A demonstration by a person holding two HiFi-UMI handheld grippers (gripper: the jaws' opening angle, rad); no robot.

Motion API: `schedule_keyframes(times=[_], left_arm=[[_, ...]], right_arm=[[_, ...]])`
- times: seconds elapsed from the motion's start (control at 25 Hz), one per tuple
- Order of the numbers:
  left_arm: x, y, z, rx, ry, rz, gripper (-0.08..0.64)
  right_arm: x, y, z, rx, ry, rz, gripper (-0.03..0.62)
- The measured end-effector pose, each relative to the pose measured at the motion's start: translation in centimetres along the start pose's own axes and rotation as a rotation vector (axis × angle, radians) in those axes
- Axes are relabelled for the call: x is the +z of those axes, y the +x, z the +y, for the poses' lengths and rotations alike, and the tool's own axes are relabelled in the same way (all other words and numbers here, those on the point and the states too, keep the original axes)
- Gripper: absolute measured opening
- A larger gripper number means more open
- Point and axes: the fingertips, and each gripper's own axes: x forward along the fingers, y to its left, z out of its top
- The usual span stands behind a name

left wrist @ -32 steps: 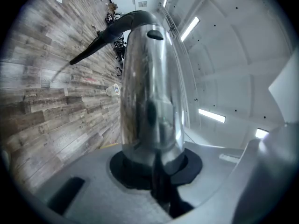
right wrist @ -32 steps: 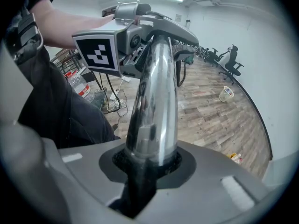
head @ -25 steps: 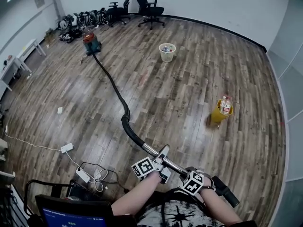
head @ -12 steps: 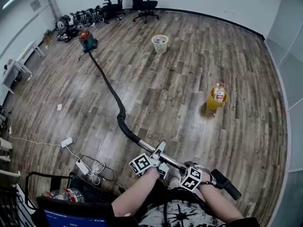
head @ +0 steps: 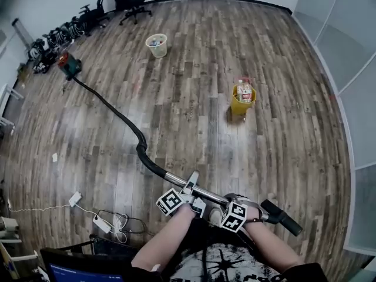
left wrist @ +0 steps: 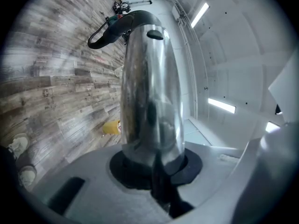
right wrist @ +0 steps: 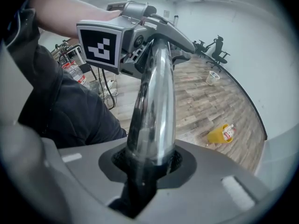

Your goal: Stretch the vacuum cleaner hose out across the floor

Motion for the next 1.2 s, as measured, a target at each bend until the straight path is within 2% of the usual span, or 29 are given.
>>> schedule_keyframes(times=[0.04, 0.12, 0.2, 0.36, 0.48, 0.6, 0.64, 0.76, 1.0, 1.08, 1.2], left_arm=[[-0.1, 0.6, 0.1, -0.012, -0.005, 0.01, 0.055], [-1.0, 1.7, 0.6, -0.032, -0.098, 0.022, 0.055], [-1.5, 2.6, 1.4, -0.034, -0.148, 0.041, 0.055], [-1.5, 3.7, 2.8, -0.028, -0.171, 0.08, 0.055], [-1.3, 4.5, 4.3, 0.003, -0.163, 0.096, 0.055], [-2.0, 5.6, 3.3, -0.041, -0.25, 0.084, 0.055], [-2.4, 5.7, 3.4, -0.035, -0.253, 0.084, 0.055], [-3.3, 5.9, 4.6, 0.015, -0.204, 0.078, 0.057], [-6.7, 7.1, 5.9, 0.034, -0.096, 0.08, 0.077], [-8.1, 6.8, 7.0, 0.07, 0.009, 0.118, 0.106], [-9.7, 5.0, 9.6, 0.208, 0.106, 0.168, 0.146]], right_arm=[[-0.3, 0.1, -0.2, 0.001, 0.009, 0.011, 0.103], [-0.9, 0.4, -0.7, 0.006, 0.027, 0.037, 0.101], [-1.4, 0.8, -0.9, 0.012, 0.048, 0.063, 0.101], [-1.5, 1.6, -1.5, 0.012, 0.081, 0.094, 0.1], [-1.5, 2.5, -2.1, 0.02, 0.096, 0.104, 0.1], [-2.0, 3.1, -2.2, 0.044, 0.109, 0.097, 0.1], [-2.4, 3.2, -2.1, 0.054, 0.113, 0.091, 0.1], [-3.6, 3.6, -2.3, 0.069, 0.11, 0.07, 0.1], [-7.7, 4.7, -4.4, 0.067, 0.042, 0.033, 0.098], [-9.3, 4.9, -5.0, 0.068, -0.002, 0.045, 0.098], [-11.3, 5.2, -5.1, 0.075, -0.047, 0.073, 0.098]])
